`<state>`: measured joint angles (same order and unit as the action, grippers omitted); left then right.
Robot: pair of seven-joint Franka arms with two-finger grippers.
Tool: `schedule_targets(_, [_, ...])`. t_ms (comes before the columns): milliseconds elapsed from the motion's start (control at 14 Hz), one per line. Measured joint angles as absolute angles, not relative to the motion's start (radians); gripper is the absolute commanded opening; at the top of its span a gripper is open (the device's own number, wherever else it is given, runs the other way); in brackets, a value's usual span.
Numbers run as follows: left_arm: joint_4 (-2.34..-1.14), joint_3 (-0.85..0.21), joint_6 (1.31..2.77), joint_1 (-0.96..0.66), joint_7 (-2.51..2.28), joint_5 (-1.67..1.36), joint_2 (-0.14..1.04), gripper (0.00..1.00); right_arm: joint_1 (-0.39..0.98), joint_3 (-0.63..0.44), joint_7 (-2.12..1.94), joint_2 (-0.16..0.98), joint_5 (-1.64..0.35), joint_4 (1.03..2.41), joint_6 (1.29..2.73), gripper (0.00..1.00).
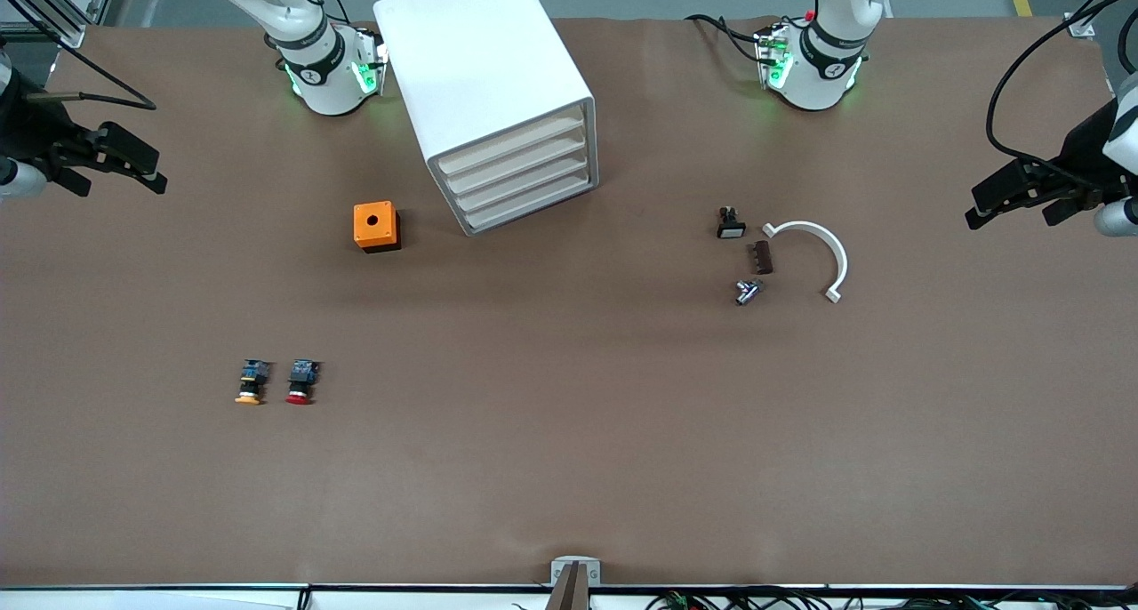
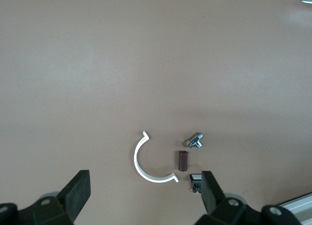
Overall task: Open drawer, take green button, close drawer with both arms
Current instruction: 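Move the left gripper toward the white drawer cabinet front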
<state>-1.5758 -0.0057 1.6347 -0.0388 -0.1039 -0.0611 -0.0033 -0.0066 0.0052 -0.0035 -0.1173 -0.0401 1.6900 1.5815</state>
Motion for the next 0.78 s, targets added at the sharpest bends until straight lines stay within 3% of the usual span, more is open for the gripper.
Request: schedule_targets(783, [-1.577,-0.005,1.636,-0.010,-0.108,-0.061,0.041,1.00,-0.007,0.005,-0.004,-0.118,-0.041,1.690,1.588,1.00])
